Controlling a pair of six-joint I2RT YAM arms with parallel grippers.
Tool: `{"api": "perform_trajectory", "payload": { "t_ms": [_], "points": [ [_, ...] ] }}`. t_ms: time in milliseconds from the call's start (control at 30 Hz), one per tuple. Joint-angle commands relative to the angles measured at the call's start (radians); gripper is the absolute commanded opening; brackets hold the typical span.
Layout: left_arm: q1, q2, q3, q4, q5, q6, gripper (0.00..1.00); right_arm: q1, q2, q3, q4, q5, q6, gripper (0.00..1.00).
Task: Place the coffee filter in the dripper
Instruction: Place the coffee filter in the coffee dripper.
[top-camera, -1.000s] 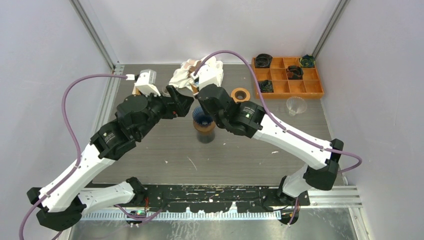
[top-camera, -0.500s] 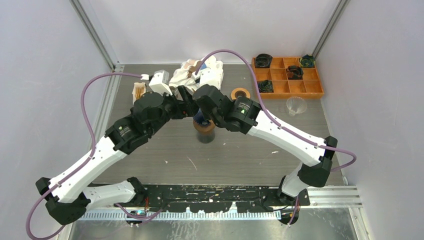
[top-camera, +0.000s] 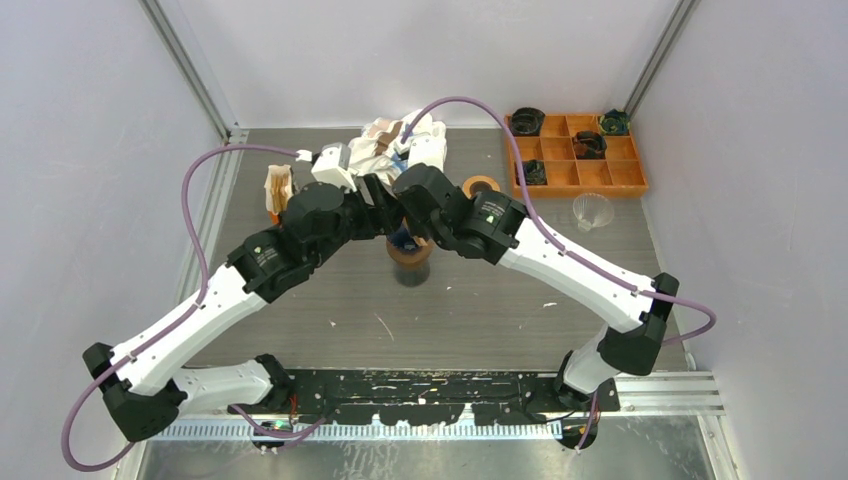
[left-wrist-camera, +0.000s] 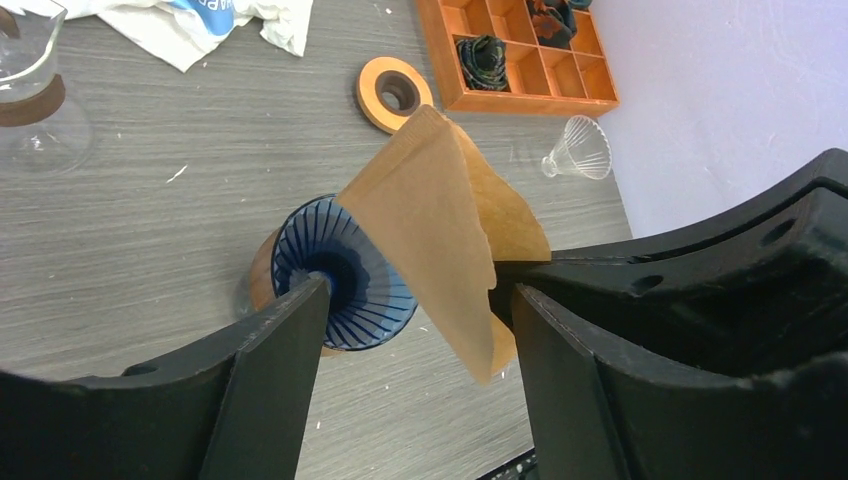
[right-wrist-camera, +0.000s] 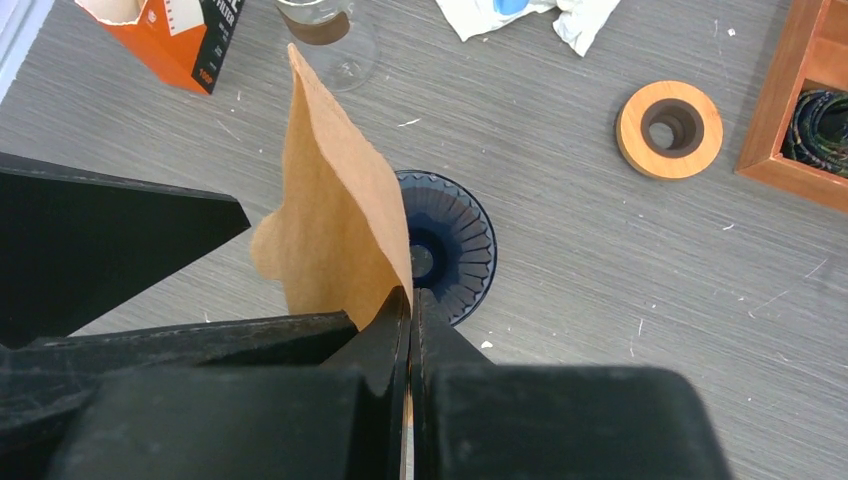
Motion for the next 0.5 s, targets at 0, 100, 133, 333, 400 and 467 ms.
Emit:
{"api": "perform_trajectory", "payload": {
  "t_ms": [0, 100, 133, 333, 400, 467],
  "points": [
    [-0.011, 0.011, 0.015, 0.032, -0.033, 0.003, 0.68, -0.027, -0.080, -0.014, 0.062, -0.034, 0.034, 0.01],
    [-0.015, 0.020, 0.032, 0.006, -0.051, 0.017, 0.66, -0.041, -0.093, -0.023, 0.064, -0.045, 0.035, 0.01],
    [-0.015, 0.022, 0.034, -0.002, -0.055, 0.022, 0.65, -0.046, -0.096, -0.025, 0.064, -0.049, 0.036, 0.01],
    [-0.018, 0.037, 0.057, -0.056, -0.076, 0.039, 0.58, -0.079, -0.109, -0.031, 0.067, -0.092, 0.039, 0.01],
    [-0.018, 0.039, 0.061, -0.068, -0.089, 0.044, 0.58, -0.084, -0.111, -0.032, 0.072, -0.109, 0.039, 0.01],
    [-0.018, 0.037, 0.064, -0.075, -0.104, 0.050, 0.57, -0.088, -0.113, -0.033, 0.076, -0.130, 0.040, 0.01]
  ]
}}
